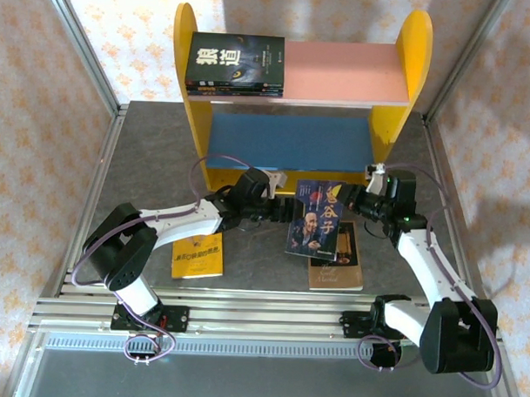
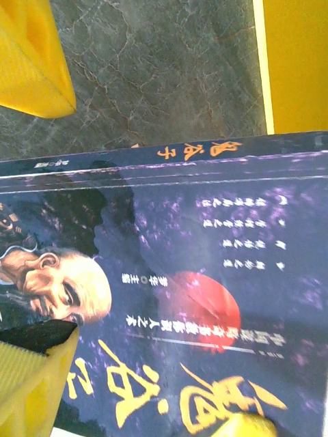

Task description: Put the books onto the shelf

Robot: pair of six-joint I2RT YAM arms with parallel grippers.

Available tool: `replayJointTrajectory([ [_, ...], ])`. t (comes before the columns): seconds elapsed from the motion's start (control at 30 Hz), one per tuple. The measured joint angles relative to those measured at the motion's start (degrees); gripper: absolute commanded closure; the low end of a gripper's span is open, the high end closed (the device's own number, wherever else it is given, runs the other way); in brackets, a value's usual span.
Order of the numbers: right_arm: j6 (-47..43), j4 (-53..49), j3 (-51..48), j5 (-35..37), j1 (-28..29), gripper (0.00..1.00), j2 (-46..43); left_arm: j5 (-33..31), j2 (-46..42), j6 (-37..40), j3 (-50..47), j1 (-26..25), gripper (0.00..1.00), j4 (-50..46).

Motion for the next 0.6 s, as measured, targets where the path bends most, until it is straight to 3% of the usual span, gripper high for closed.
replayJointTrajectory([
  [0.6, 9.1, 14.9, 0.7, -10.2, 0.3, 0.94, 8.6, 2.4, -1.9, -1.0, -2.4, 1.3, 0.21, 3.6],
])
